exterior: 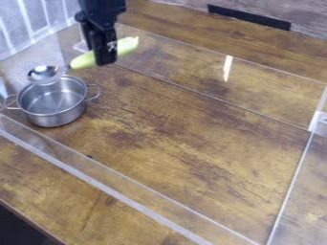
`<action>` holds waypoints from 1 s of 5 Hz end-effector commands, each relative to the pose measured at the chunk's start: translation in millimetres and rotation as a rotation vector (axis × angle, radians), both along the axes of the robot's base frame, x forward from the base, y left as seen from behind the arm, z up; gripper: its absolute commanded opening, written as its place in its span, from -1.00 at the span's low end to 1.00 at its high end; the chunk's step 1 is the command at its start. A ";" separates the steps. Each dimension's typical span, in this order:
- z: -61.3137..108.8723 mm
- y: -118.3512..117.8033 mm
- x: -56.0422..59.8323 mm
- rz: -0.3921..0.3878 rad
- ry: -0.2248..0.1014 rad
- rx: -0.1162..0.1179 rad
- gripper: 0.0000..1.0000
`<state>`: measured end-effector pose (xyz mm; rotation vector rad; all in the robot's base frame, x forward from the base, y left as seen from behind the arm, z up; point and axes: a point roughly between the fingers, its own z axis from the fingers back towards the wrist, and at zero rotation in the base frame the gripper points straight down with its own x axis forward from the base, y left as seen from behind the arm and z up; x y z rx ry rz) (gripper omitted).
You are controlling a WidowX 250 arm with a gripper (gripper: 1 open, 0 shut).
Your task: Move the green spoon to the left
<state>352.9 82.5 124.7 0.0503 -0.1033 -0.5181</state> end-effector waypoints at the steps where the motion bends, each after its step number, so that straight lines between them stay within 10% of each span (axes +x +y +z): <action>1: 16.0 28.9 -0.9 0.066 -0.053 0.016 -1.00; 4: 27.0 8.4 30.4 0.014 -0.058 -0.021 -1.00; 5: 16.3 7.4 28.7 -0.029 -0.056 -0.040 1.00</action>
